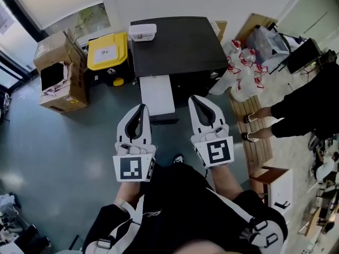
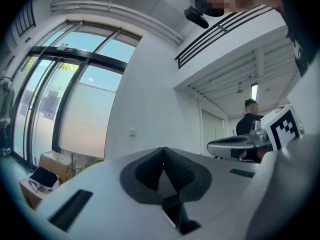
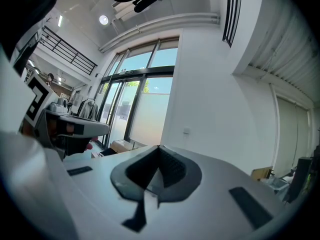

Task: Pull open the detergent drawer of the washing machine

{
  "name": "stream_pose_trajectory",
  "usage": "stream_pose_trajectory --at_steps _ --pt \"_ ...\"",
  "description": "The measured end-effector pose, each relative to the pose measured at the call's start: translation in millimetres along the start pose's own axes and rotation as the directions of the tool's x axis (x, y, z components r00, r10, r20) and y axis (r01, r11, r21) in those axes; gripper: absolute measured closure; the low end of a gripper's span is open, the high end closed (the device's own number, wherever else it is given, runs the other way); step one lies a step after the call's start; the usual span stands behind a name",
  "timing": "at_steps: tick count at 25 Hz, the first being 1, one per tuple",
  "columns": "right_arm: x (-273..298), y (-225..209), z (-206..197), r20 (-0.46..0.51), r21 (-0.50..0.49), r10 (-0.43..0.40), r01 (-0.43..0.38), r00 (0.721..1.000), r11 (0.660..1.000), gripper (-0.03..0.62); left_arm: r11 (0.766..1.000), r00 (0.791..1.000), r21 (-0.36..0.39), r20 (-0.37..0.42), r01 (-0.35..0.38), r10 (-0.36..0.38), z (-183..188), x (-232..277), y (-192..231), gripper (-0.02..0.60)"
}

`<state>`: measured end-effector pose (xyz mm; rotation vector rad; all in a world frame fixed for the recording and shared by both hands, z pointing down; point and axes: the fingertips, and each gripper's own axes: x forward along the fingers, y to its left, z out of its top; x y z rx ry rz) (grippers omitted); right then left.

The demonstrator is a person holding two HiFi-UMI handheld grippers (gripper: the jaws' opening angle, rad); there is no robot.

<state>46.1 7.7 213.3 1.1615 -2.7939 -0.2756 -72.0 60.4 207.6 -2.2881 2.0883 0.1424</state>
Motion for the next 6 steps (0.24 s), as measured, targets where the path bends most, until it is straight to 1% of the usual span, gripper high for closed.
stream_pose_trajectory --at_steps 6 --pt "-1.8 -0.8 -2.0 -0.004 0.002 0.001 -0.001 1.0 1.0 0.586 1.0 1.0 0.002 -0.001 -0.004 0.004 -1.0 -1.2 -1.6 0.56"
